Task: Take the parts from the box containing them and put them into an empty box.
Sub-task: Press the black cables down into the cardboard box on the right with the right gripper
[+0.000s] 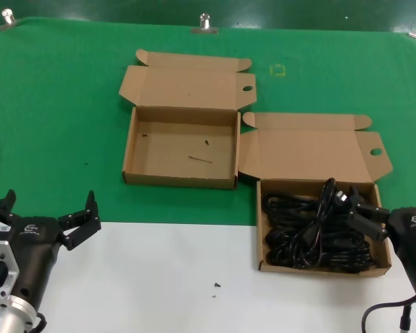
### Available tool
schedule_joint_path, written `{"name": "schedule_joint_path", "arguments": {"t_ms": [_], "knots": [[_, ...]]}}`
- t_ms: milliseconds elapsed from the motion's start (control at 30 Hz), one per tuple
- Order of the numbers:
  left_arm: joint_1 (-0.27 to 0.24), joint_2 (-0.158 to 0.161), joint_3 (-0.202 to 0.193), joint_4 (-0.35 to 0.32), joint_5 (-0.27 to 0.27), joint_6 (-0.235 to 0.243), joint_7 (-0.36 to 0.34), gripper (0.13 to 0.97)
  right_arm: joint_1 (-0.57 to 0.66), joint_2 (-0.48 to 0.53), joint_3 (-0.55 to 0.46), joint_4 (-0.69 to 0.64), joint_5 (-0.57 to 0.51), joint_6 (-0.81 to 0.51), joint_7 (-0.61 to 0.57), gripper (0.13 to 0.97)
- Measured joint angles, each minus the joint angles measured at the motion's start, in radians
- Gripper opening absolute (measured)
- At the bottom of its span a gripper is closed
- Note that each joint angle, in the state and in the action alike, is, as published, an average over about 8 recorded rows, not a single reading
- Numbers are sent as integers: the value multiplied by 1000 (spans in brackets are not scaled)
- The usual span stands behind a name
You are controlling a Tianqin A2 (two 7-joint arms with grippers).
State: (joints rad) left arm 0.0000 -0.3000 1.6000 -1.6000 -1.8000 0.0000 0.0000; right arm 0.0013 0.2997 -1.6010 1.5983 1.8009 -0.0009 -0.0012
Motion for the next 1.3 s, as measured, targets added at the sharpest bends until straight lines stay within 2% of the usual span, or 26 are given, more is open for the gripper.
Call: {"name": "schedule_joint_path", "arguments": {"t_ms": [833, 1133, 1300], "knots": [[0, 0, 0, 0, 0, 0, 0, 952, 0, 0, 0, 0, 0, 0, 0, 966], [0, 0, 0, 0, 0, 0, 0, 877, 0, 0, 0, 0, 0, 0, 0, 966], [0, 0, 0, 0, 0, 0, 0, 788, -3, -9, 14, 2, 2, -18, -6, 966]]}}
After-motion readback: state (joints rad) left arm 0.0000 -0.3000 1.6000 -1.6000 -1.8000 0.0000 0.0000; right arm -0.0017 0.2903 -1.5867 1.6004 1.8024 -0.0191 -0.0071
